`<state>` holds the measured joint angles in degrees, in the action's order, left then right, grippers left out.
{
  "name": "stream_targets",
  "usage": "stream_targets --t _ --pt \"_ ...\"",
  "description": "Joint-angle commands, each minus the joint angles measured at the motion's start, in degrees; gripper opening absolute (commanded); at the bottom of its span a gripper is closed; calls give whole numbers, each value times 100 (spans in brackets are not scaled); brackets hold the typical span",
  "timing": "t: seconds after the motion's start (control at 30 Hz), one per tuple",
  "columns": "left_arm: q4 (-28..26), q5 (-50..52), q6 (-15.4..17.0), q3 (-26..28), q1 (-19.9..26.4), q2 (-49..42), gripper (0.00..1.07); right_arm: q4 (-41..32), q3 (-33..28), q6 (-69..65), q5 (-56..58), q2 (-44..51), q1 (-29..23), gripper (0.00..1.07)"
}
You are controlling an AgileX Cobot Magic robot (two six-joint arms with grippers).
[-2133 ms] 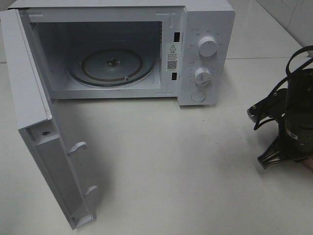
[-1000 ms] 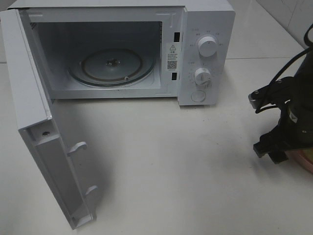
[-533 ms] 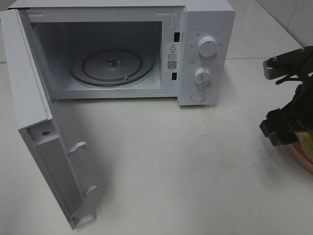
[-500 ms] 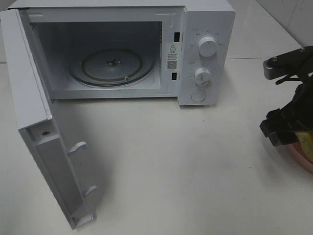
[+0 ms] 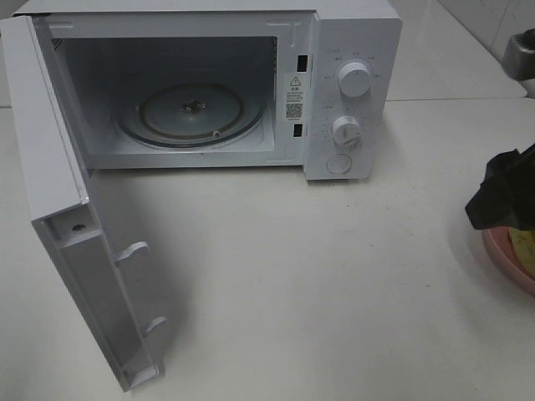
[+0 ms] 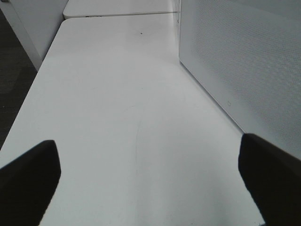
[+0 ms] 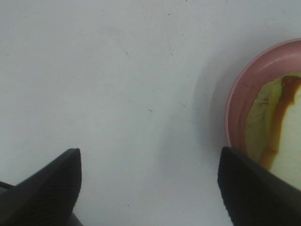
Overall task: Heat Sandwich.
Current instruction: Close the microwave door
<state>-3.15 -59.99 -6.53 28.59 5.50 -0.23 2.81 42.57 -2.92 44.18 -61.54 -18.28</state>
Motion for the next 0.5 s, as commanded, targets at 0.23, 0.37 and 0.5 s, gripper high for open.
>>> stream_targets --t 0.23,0.37,0.5 --pt "-40 63 -17 -23 -17 -120 98 -166 17 149 768 1289 17 76" --pt "-40 63 -17 -23 -17 -120 98 -166 11 149 1060 1776 17 76" --pt "-40 63 -17 -23 -17 -120 98 -166 -52 149 1301 2246 17 76"
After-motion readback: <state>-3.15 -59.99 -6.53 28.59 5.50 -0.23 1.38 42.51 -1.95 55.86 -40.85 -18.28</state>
